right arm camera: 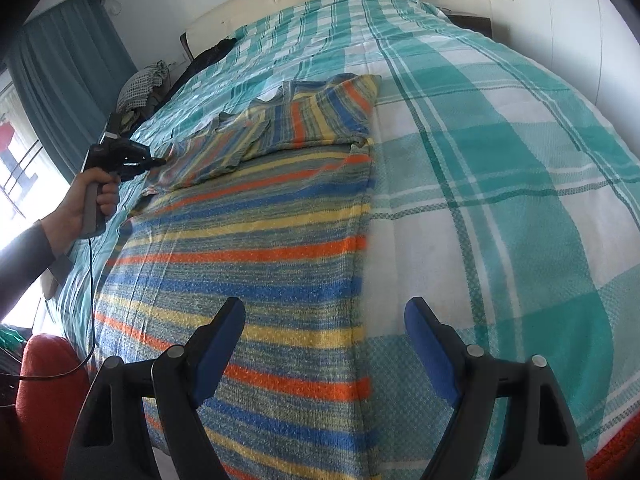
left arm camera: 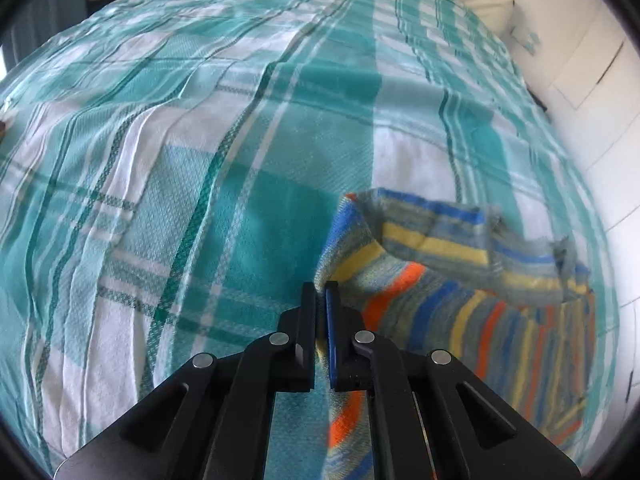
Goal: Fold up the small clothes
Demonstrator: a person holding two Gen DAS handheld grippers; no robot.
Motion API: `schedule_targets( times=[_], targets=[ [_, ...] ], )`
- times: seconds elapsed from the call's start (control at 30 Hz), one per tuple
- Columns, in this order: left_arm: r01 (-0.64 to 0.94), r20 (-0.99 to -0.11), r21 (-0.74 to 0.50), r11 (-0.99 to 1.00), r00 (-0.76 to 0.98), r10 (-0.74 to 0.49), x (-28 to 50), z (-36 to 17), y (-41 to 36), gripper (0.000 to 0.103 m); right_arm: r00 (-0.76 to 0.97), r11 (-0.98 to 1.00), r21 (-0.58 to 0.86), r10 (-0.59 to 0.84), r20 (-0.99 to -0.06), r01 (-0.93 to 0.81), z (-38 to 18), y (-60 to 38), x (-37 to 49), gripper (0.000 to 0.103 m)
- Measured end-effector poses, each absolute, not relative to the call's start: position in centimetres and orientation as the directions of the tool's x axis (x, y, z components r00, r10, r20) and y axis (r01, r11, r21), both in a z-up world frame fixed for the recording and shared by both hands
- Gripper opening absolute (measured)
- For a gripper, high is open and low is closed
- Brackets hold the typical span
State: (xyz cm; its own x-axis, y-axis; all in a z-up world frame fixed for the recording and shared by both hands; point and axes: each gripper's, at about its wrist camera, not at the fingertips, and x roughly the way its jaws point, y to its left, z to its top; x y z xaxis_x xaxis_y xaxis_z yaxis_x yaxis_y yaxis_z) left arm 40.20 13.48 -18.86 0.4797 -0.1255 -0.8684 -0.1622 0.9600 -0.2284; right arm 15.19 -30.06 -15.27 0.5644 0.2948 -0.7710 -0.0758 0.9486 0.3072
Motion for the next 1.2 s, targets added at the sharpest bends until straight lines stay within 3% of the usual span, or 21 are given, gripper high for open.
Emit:
schedule_targets(
  times=[0.13, 0.2, 0.27, 0.4, 0.47, 0.53, 0.67, 0.77, 0.9, 1.2],
  targets=[
    [-0.169, -0.868, -0.252, 0.953, 0.475, -0.145, 40.1, -18.3, 13.7, 0.016, 0.562, 0.949, 0.304, 0.299, -0.771, -0.088, -15.3, -29.8, 15.3, 0.081],
    [-0.177, -0.865, -0.256, 0.950, 0.481, -0.143, 39.0, -17.2, 14.3, 0.033, 0.571, 0.951, 0.292, 0.293, -0.766, -0.096, -15.0, -29.7, 15.2, 0.081],
    [-0.156, -0.849, -0.256, 0.954, 0.509, -0.144, 37.3, -16.1, 14.7, 0.057, 0.583, 0.952, 0.291, 0.291, -0.759, -0.096, -14.7, -29.8, 15.1, 0.081],
    [-0.073, -0.839, -0.192, 0.979, 0.529, -0.125, 33.3, -14.9, 13.1, 0.084, 0.587, 0.950, 0.296, 0.294, -0.755, -0.095, -14.6, -29.9, 15.0, 0.081],
    [-0.063, -0.872, -0.084, 0.994, 0.487, -0.043, 32.6, -16.4, 12.4, 0.085, 0.591, 0.953, 0.288, 0.286, -0.754, -0.094, -14.5, -29.8, 15.0, 0.081],
    [-0.096, -0.903, -0.028, 0.995, 0.430, 0.016, 31.9, -17.9, 12.9, 0.075, 0.600, 0.956, 0.276, 0.277, -0.751, -0.096, -14.2, -29.7, 14.8, 0.081],
    [-0.134, -0.858, -0.152, 0.979, 0.510, -0.063, 27.0, -14.7, 14.5, 0.078, 0.647, 0.972, 0.210, 0.225, -0.728, -0.102, -12.4, -29.7, 13.8, 0.082],
    [-0.099, -0.815, -0.134, 0.986, 0.577, -0.053, 22.7, -11.6, 14.1, 0.087, 0.673, 0.980, 0.176, 0.189, -0.715, -0.088, -11.4, -30.2, 13.1, 0.082],
    [-0.081, -0.785, -0.154, 0.985, 0.615, -0.072, 17.8, -9.3, 13.5, 0.088, 0.698, 0.983, 0.167, 0.168, -0.696, -0.070, -10.4, -30.5, 12.8, 0.081],
    [-0.104, -0.806, -0.212, 0.972, 0.582, -0.114, 9.6, -11.7, 10.0, 0.091, 0.732, 0.986, 0.128, 0.165, -0.661, -0.106, -8.3, -30.2, 11.0, 0.082]
  ],
)
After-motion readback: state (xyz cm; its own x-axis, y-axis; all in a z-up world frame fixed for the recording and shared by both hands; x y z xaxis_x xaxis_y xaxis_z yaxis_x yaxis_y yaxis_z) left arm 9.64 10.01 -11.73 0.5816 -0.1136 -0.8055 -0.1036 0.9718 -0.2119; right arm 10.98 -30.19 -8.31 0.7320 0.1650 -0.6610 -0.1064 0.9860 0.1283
